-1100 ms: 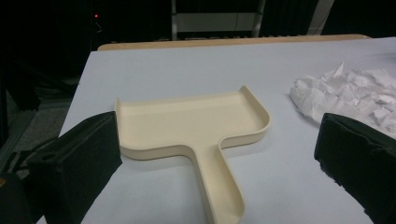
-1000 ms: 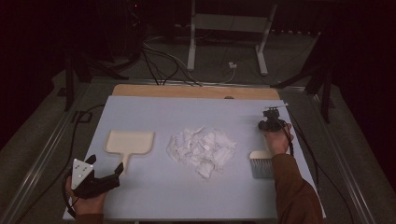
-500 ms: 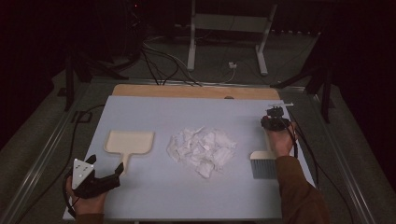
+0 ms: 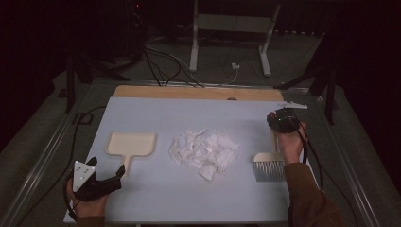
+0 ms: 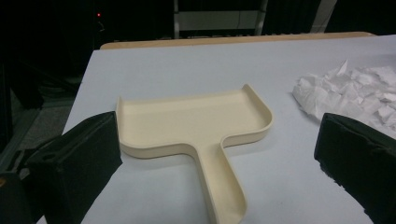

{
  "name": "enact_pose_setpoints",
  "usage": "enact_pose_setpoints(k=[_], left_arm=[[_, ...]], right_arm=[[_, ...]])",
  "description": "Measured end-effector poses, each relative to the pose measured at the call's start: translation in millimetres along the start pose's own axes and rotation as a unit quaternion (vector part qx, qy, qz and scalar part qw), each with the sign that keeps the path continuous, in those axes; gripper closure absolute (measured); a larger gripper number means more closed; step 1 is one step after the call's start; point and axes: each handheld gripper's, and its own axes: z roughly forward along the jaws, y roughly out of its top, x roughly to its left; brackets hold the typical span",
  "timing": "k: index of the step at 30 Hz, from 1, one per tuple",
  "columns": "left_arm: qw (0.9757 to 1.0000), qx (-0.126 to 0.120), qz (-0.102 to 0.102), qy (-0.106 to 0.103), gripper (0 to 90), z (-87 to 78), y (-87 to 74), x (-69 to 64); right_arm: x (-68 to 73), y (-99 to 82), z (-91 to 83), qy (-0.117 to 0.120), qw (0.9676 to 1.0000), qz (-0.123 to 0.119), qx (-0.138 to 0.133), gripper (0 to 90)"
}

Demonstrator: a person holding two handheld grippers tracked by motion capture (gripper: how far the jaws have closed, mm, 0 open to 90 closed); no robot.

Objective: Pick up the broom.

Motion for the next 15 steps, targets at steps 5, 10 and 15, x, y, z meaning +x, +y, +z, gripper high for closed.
enact_pose_setpoints(k=[5, 10, 15], left_arm=[[1.0, -0.001, -0.001, 0.002, 1.5, -0.5, 0.3, 0.6], [1.0, 0.0, -0.005, 0.003, 1.5, -0.7, -0.2, 1.9], [1.0, 0.004, -0.001, 0.002, 1.5, 0.7, -0.3, 0.8]], right_arm=[[0.8, 0.2, -18.2, 0.01, 0.9996, 0.001, -0.028, 68.3], [3.1, -0.7, -36.9, 0.019, 0.9983, -0.002, -0.055, 68.3], [6.4, -1.8, -55.4, 0.034, 0.9964, -0.008, -0.077, 68.4]])
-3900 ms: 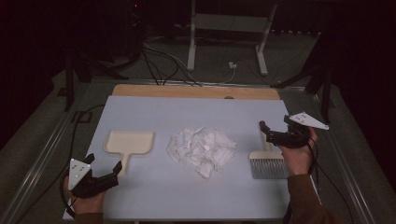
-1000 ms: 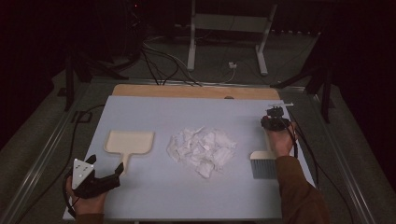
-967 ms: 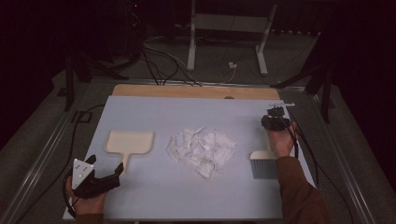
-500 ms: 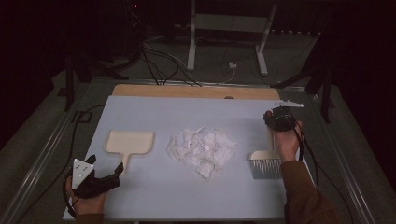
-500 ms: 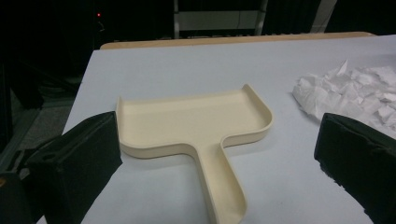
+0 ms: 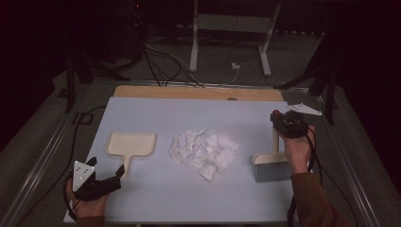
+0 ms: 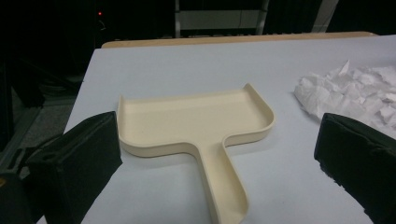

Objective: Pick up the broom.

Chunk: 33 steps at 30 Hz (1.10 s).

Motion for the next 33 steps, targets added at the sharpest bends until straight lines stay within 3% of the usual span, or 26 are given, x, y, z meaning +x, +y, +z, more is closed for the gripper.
enact_pose_setpoints(k=[14, 25, 29, 33], left_arm=[[1.0, 0.008, 0.003, -0.001, 1.5, 2.0, -1.2, -2.2], [0.9998, 0.014, 0.012, -0.007, 1.5, 4.2, -0.9, -7.1], [0.9998, 0.012, 0.011, -0.014, 1.5, 4.5, 2.2, -14.4], [0.999, 0.005, 0.014, -0.043, 1.6, 7.0, 12.8, -34.2]], right_arm=[[13.1, -8.8, -52.8, 0.028, 0.9967, -0.017, -0.075, 68.4], [16.0, -10.6, -64.7, 0.053, 0.9938, -0.023, -0.095, 68.4], [20.4, -11.1, -66.7, 0.059, 0.9929, -0.028, -0.1, 68.4], [25.9, -10.5, -70.1, 0.069, 0.9917, -0.035, -0.102, 68.4]])
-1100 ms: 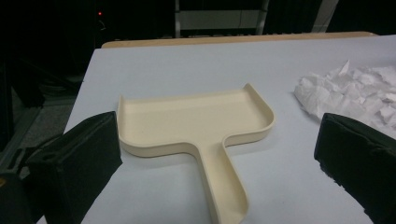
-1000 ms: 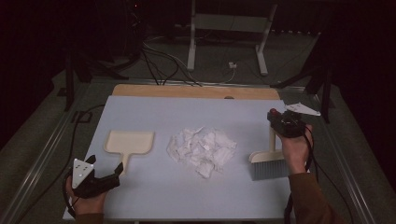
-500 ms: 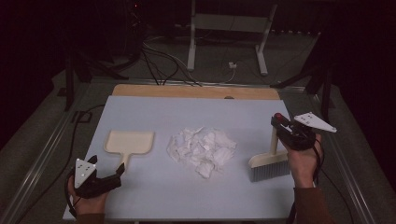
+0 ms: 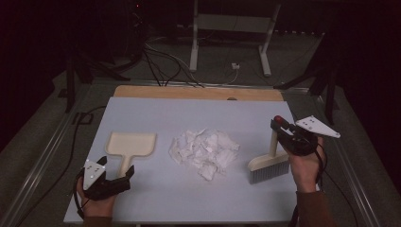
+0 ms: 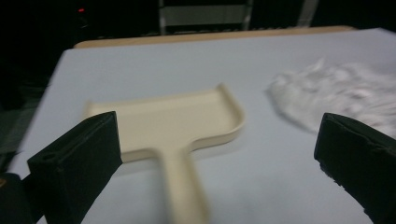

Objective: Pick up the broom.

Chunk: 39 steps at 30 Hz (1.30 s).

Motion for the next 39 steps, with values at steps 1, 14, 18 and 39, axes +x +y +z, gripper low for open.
enact_pose_setpoints(k=[1, 14, 18, 39], left_arm=[[1.0, 0.0, 0.008, -0.006, 1.5, 1.8, 3.4, -6.0], [0.9944, -0.008, 0.039, -0.098, 1.9, 42.8, 35.3, -73.0], [0.9923, -0.005, 0.046, -0.115, 1.9, 55.0, 39.7, -86.9], [0.9757, 0.027, 0.071, -0.206, 2.9, 107.9, 45.2, -147.4]], right_arm=[[1.9, 0.8, -1.0, 0.002, 1.0, -0.001, -0.003, 68.4], [15.9, 5.7, -5.6, 0.03, 0.9994, -0.005, -0.016, 68.4], [17.4, 6.2, -6.0, 0.037, 0.9991, -0.002, -0.019, 68.4], [27.2, 8.3, -4.1, 0.05, 0.9984, 0.0, -0.026, 68.4]])
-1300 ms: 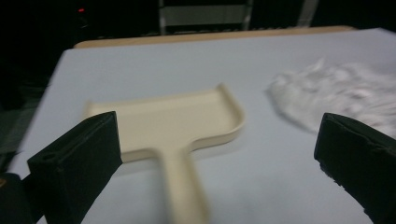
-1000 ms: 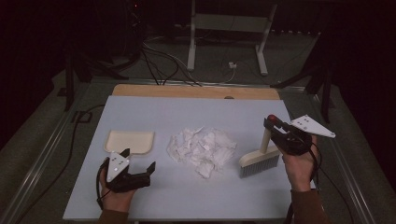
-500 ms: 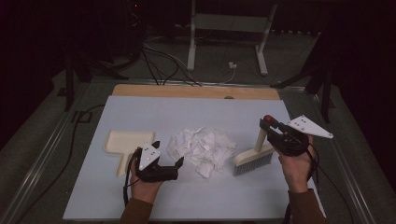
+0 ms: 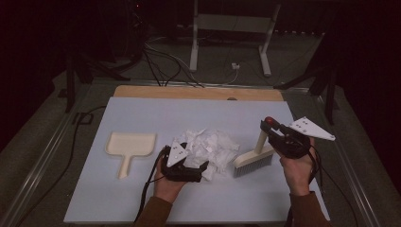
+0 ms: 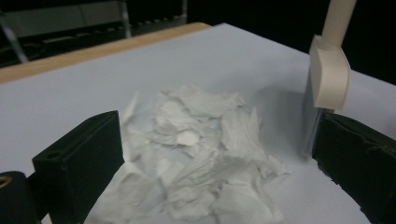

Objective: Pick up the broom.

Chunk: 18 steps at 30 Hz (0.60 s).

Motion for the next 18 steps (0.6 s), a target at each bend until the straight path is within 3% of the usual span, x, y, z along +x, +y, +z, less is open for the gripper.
enact_pose_setpoints(k=[7, 18], left_arm=[[0.9994, 0.009, 0.002, -0.032, 3.0, 20.7, 4.7, -12.6], [0.9977, 0.022, 0.01, -0.064, 4.4, 46.6, 10.7, -33.3]], right_arm=[[2.7, 0.1, 0.7, 0.003, 1.0, -0.005, 0.0, 68.4], [7.7, 1.7, 0.7, 0.007, 1.0, -0.006, 0.001, 68.4]])
